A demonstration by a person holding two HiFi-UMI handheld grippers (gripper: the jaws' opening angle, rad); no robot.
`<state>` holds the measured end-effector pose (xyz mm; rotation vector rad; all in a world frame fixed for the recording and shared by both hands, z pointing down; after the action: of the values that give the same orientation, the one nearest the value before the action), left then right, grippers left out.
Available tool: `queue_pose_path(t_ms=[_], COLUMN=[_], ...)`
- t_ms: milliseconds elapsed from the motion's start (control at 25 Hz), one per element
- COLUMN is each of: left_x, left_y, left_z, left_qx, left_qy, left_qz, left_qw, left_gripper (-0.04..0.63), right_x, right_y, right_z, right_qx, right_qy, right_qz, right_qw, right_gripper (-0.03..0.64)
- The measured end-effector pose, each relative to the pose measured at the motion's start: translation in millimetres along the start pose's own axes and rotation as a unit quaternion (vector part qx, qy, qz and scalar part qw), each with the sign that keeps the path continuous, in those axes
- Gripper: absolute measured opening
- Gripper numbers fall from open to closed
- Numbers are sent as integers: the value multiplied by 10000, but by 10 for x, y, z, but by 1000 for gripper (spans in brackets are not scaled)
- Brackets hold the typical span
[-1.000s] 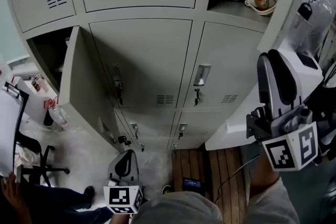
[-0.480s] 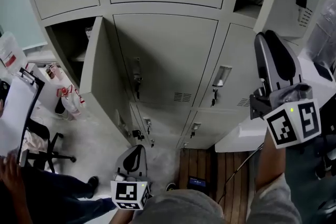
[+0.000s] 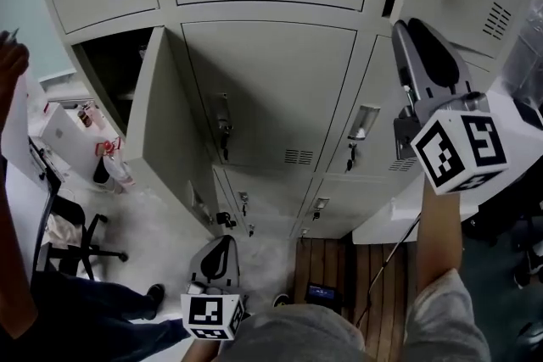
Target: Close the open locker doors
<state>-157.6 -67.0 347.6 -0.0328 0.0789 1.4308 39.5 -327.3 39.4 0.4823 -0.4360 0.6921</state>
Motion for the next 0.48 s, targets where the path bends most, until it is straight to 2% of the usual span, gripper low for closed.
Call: queue_pose_path(t_ms=[480], left_x=[-57], left_y=[-8], left_z=[14], left_qx=[-15], left_qy=[78], left_qz=[-15], left_qw=[10000], left_gripper=[9], right_x=[-163], right_y=[-138], right_z=[277], right_qx=[17], right_qy=[367], right_qz=[490], right_qw=[9981], right_gripper=[49])
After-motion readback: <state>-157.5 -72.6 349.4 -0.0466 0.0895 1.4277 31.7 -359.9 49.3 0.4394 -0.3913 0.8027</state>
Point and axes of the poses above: the fingertips, and each gripper's own axes: x backward along the fingers, y to its left, z out of its underside, the point moved 7 cm from there along x, backward along the fingers, and after that the axes turned 9 degrees about -y, right-handed, at the moved point
